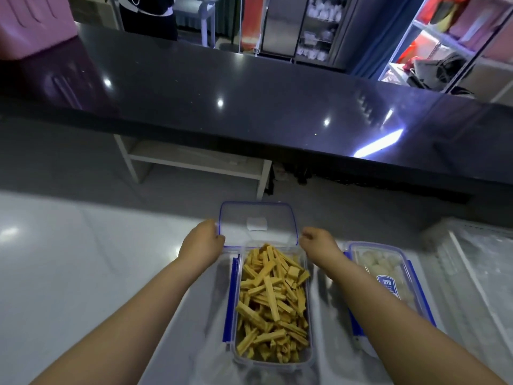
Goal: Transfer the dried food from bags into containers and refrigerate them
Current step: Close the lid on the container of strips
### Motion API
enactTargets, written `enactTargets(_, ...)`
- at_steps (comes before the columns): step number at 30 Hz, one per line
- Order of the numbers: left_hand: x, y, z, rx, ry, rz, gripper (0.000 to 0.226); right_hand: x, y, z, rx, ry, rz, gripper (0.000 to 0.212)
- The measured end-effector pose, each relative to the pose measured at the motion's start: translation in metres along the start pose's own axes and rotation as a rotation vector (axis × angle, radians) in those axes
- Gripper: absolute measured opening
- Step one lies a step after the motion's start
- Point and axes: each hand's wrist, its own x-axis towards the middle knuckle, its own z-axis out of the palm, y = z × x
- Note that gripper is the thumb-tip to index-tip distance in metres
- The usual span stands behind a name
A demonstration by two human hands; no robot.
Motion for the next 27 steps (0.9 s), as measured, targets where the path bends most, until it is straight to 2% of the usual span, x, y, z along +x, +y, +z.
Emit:
enactTargets(2, 0.006, -0.001, 0.000, -0.029, 0.050, -0.053, 0.029, 0.003, 0.000, 0.003, 0.028, 0.034, -0.009, 0.030)
enactTargets(4, 0.008, -0.004, -0.001, -0.057, 0.080, -0.061, 0.032, 0.003, -0.001, 0.003, 0.153, 0.091, 0.004, 0.037)
enactTargets(7, 0.004, -0.007, -0.002, -0.104, 0.104, -0.017, 0.019, 0.002, -0.004, -0.001, 0.360, 0.126, 0.021, 0.036)
enactTargets(10, 0.000, -0.011, -0.002, -0.135, 0.203, 0.034, 0.011, -0.002, -0.008, -0.007, 0.482, 0.131, 0.028, 0.032)
enactTargets(13, -0.008, -0.006, -0.005, -0.359, 0.256, 0.071, 0.016, -0.010, -0.012, -0.011, 0.654, 0.157, 0.068, 0.034)
enactTargets(16, -0.023, 0.008, -0.012, -0.647, 0.211, 0.029, 0.030, -0.021, -0.014, -0.017, 0.766, 0.190, 0.071, 0.035)
enactTargets(19, -0.034, 0.019, -0.012, -0.835, 0.115, -0.027, 0.047, -0.034, -0.012, -0.022, 0.784, 0.201, 0.071, 0.027)
enactTargets(23, -0.049, 0.031, -0.012, -0.884, -0.002, -0.016, 0.055, -0.051, 0.001, -0.025, 0.749, 0.189, 0.053, 0.021)
enactTargets(27, -0.061, 0.040, -0.009, -0.955, -0.049, -0.072, 0.044, -0.072, 0.015, -0.028, 0.743, 0.154, 0.040, 0.009)
